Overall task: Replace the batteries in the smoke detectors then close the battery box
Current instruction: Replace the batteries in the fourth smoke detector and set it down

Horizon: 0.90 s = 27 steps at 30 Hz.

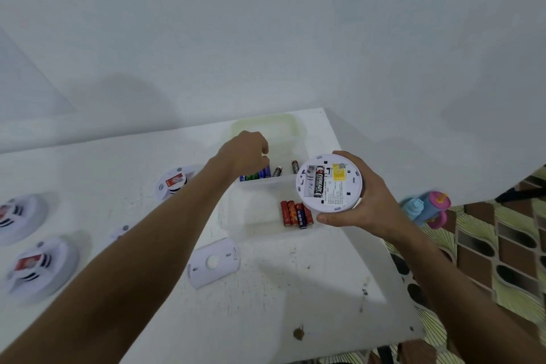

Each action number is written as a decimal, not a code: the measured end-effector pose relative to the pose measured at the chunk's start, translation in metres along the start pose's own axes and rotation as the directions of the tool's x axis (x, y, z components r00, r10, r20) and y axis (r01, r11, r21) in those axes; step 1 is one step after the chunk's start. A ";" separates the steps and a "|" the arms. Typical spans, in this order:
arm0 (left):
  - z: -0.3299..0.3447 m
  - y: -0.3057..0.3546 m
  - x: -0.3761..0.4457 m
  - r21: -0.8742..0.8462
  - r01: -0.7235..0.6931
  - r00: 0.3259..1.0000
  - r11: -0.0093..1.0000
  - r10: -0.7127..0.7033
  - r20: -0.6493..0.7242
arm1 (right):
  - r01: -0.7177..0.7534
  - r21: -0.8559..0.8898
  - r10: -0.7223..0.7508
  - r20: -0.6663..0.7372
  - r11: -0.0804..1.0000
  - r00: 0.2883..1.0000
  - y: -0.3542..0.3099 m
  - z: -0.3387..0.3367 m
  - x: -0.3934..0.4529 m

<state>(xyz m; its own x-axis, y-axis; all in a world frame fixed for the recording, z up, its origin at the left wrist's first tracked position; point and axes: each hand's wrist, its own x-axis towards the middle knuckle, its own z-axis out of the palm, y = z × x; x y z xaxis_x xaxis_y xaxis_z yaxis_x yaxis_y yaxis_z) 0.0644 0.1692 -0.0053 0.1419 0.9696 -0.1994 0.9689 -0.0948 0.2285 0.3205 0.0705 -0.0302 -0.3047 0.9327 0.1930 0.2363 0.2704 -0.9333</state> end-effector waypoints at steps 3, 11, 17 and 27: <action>-0.015 0.012 -0.031 -0.229 -0.085 0.992 0.970 0.060 -0.113 | 0.024 0.003 -0.024 0.000 1.000 1.000 -0.003 0.003 0.002; -0.033 0.036 -0.114 -0.440 -0.326 0.937 0.837 0.347 -0.033 | 0.091 0.026 -0.091 0.035 0.996 0.995 -0.021 0.017 0.001; -0.033 0.032 -0.130 -0.434 -0.318 0.943 0.843 0.327 -0.056 | 0.118 0.059 -0.121 0.056 0.991 0.991 -0.029 0.027 -0.004; -0.027 0.042 -0.145 -0.451 -0.275 0.958 0.849 0.284 -0.050 | 0.145 -0.031 -0.144 0.026 0.989 0.989 -0.029 0.032 -0.012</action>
<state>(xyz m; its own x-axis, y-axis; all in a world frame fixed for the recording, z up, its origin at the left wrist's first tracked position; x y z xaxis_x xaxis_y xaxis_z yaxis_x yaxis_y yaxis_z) 0.0790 0.0305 0.0588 0.4007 0.9129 -0.0780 0.6918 -0.2456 0.6790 0.2872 0.0441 -0.0153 -0.3596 0.8775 0.3173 0.2178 0.4096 -0.8859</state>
